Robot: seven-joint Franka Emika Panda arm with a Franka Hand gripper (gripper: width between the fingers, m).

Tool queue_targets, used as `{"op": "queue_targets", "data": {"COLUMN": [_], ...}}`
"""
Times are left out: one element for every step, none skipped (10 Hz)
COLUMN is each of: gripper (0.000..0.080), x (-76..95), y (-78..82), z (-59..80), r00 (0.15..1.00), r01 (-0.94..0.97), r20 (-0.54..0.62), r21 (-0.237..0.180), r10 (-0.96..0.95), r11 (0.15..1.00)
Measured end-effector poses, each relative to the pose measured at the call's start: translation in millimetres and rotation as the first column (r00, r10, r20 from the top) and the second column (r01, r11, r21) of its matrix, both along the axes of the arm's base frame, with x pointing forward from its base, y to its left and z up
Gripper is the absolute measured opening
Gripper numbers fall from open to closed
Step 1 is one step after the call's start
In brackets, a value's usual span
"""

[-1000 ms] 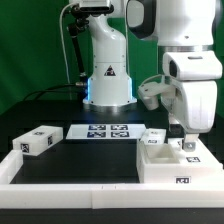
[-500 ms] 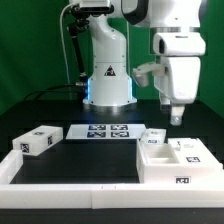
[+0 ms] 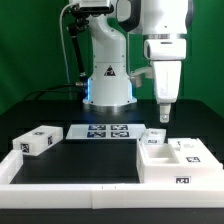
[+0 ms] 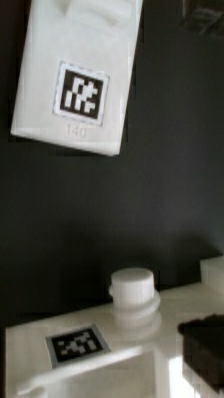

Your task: Assemble cabinet

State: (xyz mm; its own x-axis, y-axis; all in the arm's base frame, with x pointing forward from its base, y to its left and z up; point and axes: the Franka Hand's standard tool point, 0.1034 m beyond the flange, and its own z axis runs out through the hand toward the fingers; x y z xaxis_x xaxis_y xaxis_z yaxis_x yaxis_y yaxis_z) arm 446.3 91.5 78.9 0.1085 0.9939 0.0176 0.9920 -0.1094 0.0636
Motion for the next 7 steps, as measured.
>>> {"op": "queue_targets", "data": {"gripper": [0.0797,0.0797,0.0797,0.0797,0.0797,0.0797,0.0797], "x": [0.2,0.4,-13.8,-24.5,-34.4,-46.6,-57.2], "y": [-1.3,-6.1,-7.3,-3.5,-1.8,-4.9,-7.7], "z": [-1.4,-5.8,-13.1,-17.1,-22.1,-30.4,-38.7], "r00": [1.000,0.997,0.990,0.984,0.982,0.981,0.980], "r01": [0.013,0.073,0.143,0.180,0.190,0.192,0.200], "r20": [0.002,0.016,-0.001,-0.007,-0.016,-0.012,-0.024], "r21": [0.003,0.019,0.024,0.031,0.035,0.054,0.060], "r10": [-0.013,-0.073,-0.143,-0.179,-0.190,-0.192,-0.199], "r11": [1.000,0.997,0.989,0.983,0.981,0.980,0.978]}}
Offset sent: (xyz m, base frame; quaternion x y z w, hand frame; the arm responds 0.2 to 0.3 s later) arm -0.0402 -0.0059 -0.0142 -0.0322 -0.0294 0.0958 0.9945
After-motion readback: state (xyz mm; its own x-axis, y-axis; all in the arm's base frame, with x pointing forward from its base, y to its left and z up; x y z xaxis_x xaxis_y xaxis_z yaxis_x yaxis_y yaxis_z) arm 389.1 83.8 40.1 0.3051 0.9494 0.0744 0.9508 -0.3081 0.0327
